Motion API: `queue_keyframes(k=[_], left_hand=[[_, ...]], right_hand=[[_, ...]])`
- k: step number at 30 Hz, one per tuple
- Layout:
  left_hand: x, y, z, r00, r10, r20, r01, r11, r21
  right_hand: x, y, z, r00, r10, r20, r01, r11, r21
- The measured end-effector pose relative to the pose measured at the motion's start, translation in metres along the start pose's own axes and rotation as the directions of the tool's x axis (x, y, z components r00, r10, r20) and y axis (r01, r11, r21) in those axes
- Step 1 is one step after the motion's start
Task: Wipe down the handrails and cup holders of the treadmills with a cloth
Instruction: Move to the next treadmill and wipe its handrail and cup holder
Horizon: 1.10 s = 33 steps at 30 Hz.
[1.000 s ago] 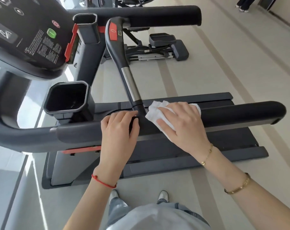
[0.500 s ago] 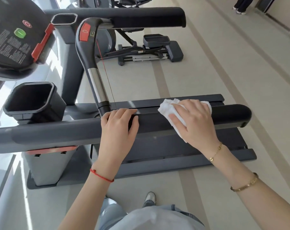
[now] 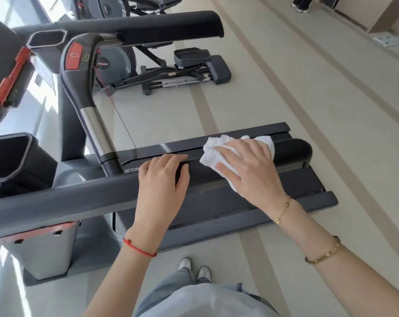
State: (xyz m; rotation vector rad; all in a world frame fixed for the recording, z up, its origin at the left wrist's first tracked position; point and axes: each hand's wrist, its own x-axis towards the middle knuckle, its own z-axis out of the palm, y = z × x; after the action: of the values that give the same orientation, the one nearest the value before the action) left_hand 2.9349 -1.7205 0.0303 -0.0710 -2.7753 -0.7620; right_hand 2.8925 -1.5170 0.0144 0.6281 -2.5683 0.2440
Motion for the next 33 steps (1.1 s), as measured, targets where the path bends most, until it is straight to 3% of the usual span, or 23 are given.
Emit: queue_keyframes(k=[6, 11, 16, 21, 33], left_hand=[[0.012, 0.010, 0.004, 0.991, 0.106, 0.078, -0.100, 0.992, -0.079], [0.029, 0.026, 0.011, 0.951, 0.264, 0.160, -0.239, 0.957, -0.162], [0.039, 0.046, 0.025, 0.864, 0.452, 0.221, -0.392, 0.880, -0.268], [0.035, 0.068, 0.041, 0.735, 0.637, 0.233, -0.536, 0.756, -0.376], [0.001, 0.165, 0.102, 0.341, 0.881, 0.326, -0.624, 0.472, -0.622]], right_hand=[[-0.016, 0.030, -0.015, 0.983, 0.185, -0.021, -0.186, 0.976, -0.114], [-0.039, 0.051, -0.040, 0.887, 0.455, -0.073, -0.461, 0.880, -0.114], [-0.080, 0.029, -0.059, 0.718, 0.687, -0.115, -0.689, 0.724, 0.022], [-0.133, -0.006, -0.076, 0.534, 0.842, -0.077, -0.840, 0.538, 0.070], [-0.226, -0.057, -0.127, 0.066, 0.974, -0.216, -0.994, 0.082, 0.069]])
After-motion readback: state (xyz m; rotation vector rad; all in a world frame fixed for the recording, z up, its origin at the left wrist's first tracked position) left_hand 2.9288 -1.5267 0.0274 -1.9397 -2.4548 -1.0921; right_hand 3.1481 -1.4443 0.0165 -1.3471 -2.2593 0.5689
